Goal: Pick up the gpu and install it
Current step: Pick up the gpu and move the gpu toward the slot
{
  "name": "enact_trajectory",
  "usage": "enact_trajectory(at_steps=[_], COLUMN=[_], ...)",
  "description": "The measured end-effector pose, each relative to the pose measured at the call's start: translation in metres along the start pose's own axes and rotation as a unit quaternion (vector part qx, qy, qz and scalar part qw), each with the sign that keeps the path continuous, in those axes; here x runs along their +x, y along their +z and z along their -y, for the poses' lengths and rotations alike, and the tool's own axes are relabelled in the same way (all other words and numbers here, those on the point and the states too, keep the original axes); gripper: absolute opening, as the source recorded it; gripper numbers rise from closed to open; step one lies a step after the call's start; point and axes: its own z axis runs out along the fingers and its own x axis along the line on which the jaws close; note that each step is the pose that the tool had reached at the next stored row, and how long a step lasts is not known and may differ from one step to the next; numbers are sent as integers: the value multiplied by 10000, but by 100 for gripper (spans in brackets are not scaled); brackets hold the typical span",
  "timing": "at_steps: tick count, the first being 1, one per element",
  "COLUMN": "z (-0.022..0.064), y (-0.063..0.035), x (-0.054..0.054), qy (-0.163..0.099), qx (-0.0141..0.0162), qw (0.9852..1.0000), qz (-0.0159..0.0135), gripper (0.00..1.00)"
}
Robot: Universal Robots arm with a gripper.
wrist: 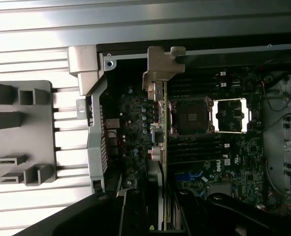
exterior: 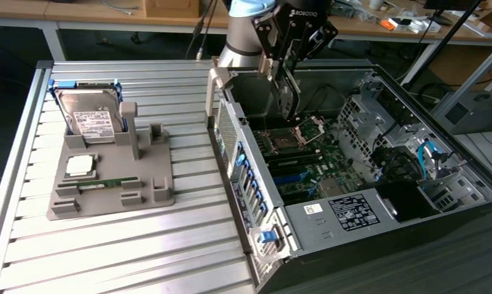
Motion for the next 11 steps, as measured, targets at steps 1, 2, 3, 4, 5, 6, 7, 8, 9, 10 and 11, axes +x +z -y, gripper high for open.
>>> enact_trajectory(at_steps=[1,2,3,4,5,6,7,8,9,10,11], z=[0,0,-1,-1,-1,-2,-2,-2,-2,-3,-3], y=[1,3,5,6,8,9,12,15,17,19,21], x=[-4,-9,-13,-19,-23,-27,-36,-43,-48,-55,-59], qy=[0,0,0,0,0,0,0,0,-1,0,0], qx=[1,2,4,5,6,8,10,12,13,15,16], qw=[10000,10000,10000,10000,10000,10000,10000,10000,10000,10000,10000], qz=[0,0,0,0,1,1,1,1,1,1,1], gripper=[27,27,27,27,27,27,27,27,27,27,27])
